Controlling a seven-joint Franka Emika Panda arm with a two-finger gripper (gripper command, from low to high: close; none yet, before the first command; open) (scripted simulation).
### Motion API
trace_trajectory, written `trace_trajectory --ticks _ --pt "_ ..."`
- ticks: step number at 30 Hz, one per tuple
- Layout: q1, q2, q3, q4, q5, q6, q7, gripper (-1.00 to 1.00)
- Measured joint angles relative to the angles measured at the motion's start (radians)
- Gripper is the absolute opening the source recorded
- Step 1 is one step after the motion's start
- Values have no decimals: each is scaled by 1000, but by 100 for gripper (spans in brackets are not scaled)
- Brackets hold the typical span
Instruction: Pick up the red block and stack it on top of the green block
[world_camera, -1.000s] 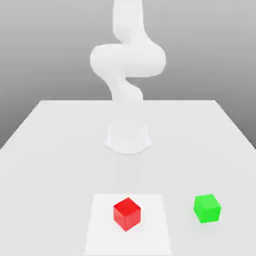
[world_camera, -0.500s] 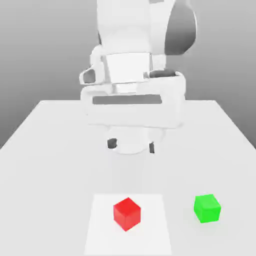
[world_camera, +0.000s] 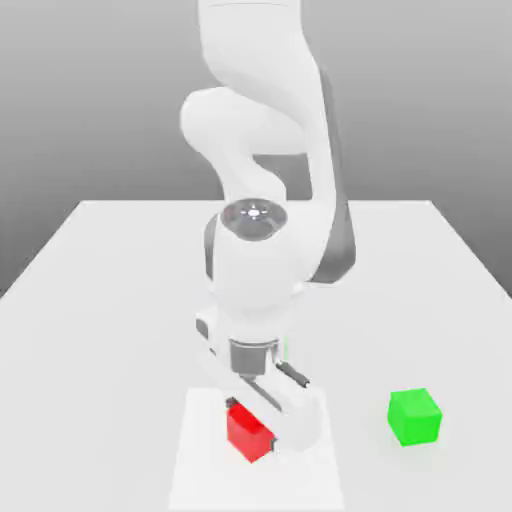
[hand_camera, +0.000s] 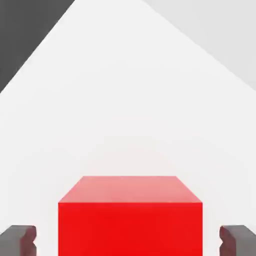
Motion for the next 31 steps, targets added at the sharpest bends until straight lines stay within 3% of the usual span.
trace_trajectory --ticks 4,10,21,23,27,28,31 --pt "1 3 -2 0 -3 3 3 -100" --pt "-5 -186 18 -27 41 -158 -31 -100" --pt "307 -268 208 33 65 -301 -298 -100" --pt "368 -235 215 41 41 -277 -305 -100" --pt "361 -100 165 50 -43 -155 -252 -100" --pt "370 -79 153 51 -55 -135 -244 100" --pt "370 -79 153 51 -55 -135 -244 100"
